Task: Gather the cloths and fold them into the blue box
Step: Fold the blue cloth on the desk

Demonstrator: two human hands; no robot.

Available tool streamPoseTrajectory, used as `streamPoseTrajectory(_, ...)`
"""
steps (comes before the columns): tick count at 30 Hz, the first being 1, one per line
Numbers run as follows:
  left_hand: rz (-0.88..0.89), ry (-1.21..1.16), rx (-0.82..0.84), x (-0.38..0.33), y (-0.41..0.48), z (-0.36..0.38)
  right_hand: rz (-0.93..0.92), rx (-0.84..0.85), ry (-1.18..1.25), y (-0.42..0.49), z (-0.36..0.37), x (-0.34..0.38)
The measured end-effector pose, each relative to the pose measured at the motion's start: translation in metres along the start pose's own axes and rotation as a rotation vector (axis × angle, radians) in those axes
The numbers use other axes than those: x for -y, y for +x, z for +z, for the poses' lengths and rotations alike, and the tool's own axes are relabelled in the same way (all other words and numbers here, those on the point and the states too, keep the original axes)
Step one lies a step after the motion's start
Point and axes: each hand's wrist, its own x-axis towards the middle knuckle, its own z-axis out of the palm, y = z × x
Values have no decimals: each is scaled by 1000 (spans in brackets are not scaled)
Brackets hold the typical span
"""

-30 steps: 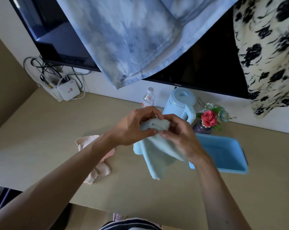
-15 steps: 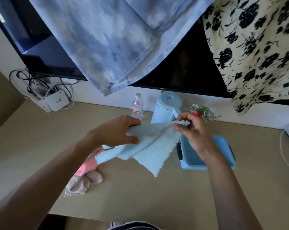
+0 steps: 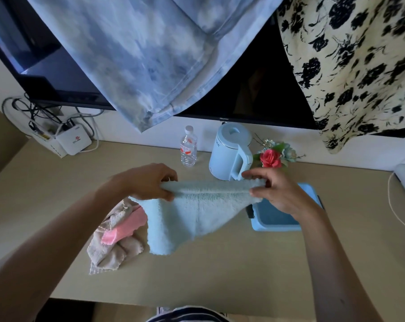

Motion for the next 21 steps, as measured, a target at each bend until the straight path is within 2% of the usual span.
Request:
streamPoseTrajectory(5,-74,-3,-103,24,12,14,43,-100,-38,18,16,-15)
streamPoseTrajectory(9,-129,-82,-326,44,14,26,20,-278,37,25,25,-21)
streamPoseTrajectory(13,-78,-161,-536,49,4,33,-52,-383,148,22,23,-29)
streamPoseTrajectory(15,-40,-200,-546,51,-6,38,-84,-369,220,16,22,-34)
streamPoseTrajectory(18,0,-201,-487,53,-23,57,-64,-254,285,-1,28,-49)
streamPoseTrajectory(21,-67,-197,-375,55,-40,88,22,-116,253,-21,44,-77)
